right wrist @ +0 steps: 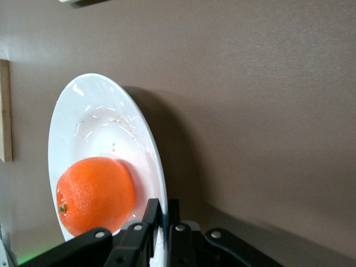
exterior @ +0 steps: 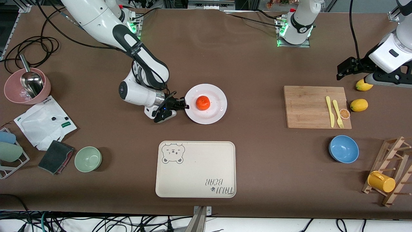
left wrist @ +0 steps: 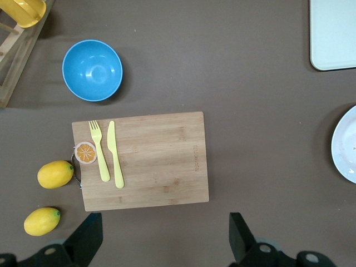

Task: Place orange and plate with both arms
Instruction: 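Lift the plate with the orange and move it over the bear tray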

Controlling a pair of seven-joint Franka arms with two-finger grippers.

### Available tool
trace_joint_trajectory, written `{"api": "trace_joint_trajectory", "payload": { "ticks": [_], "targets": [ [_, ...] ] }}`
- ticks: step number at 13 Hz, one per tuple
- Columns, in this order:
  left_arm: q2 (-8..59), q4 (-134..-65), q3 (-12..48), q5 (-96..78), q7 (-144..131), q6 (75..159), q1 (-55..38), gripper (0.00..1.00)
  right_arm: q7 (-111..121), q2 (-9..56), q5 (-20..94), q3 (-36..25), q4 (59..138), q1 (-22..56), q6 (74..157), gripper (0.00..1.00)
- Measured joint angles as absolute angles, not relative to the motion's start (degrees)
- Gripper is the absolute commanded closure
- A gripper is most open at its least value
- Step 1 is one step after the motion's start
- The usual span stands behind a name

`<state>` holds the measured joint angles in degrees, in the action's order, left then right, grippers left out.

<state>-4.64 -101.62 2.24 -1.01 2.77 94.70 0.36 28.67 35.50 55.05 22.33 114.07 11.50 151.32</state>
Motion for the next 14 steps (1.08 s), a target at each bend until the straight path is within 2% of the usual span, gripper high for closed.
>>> {"api": "trace_joint_trajectory", "payload": {
  "ticks": [10,14],
  "targets": [
    [-4.64,-101.57,2.24,-1.01,2.77,94.71,0.37,0.00,29.31,35.68,62.32,22.09,110.25,10.73,146.60,1.00],
    [-4.64,-101.56,2.22,-1.01,2.77,94.71,0.40,0.00,35.00,35.67,69.56,21.90,109.11,10.15,143.92,1.00]
  ]
}}
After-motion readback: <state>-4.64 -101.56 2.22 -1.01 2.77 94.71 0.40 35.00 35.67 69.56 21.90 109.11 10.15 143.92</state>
